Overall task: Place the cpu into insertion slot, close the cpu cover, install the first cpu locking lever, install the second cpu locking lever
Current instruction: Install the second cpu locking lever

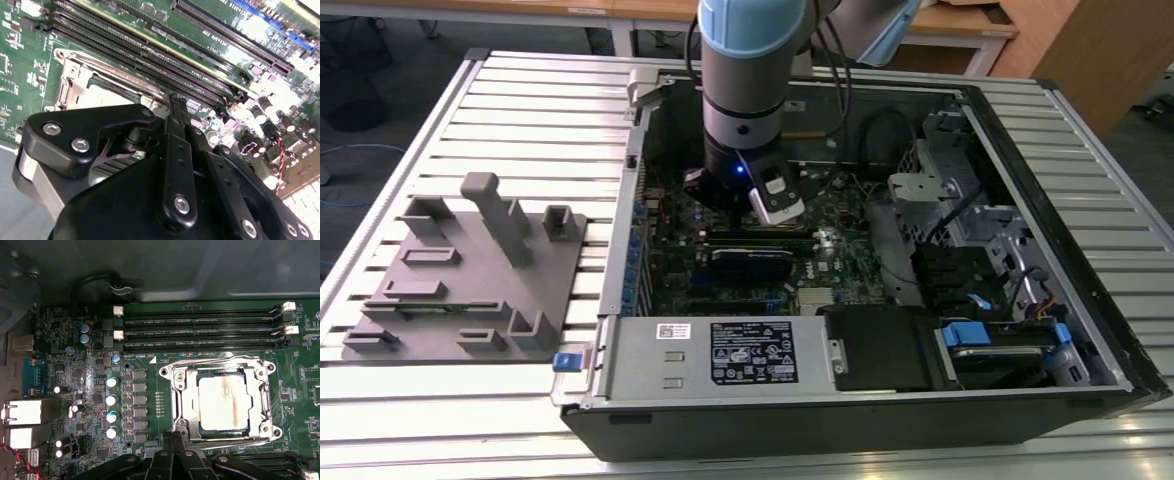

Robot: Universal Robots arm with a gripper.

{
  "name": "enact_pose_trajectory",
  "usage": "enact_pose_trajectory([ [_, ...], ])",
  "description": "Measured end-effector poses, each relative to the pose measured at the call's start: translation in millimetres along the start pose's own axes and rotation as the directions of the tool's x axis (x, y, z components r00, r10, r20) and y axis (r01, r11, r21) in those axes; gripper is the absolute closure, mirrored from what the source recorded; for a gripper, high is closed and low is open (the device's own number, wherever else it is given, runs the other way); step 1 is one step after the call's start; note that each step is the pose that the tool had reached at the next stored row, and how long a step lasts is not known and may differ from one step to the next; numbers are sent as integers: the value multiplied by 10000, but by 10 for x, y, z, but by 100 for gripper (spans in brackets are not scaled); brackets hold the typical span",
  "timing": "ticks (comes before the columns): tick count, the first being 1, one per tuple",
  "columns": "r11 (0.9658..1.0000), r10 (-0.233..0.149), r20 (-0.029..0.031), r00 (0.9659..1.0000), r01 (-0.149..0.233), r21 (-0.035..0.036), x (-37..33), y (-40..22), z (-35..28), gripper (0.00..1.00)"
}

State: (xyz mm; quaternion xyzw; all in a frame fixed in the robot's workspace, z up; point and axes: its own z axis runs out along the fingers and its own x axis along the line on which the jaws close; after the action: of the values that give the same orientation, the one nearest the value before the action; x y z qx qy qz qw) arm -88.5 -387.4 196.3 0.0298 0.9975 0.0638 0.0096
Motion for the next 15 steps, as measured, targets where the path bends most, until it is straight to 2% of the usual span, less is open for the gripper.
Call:
enact_pose_trajectory([
  [15,10000,1,-6,10000,-1,-3,29,-27,11,89],
])
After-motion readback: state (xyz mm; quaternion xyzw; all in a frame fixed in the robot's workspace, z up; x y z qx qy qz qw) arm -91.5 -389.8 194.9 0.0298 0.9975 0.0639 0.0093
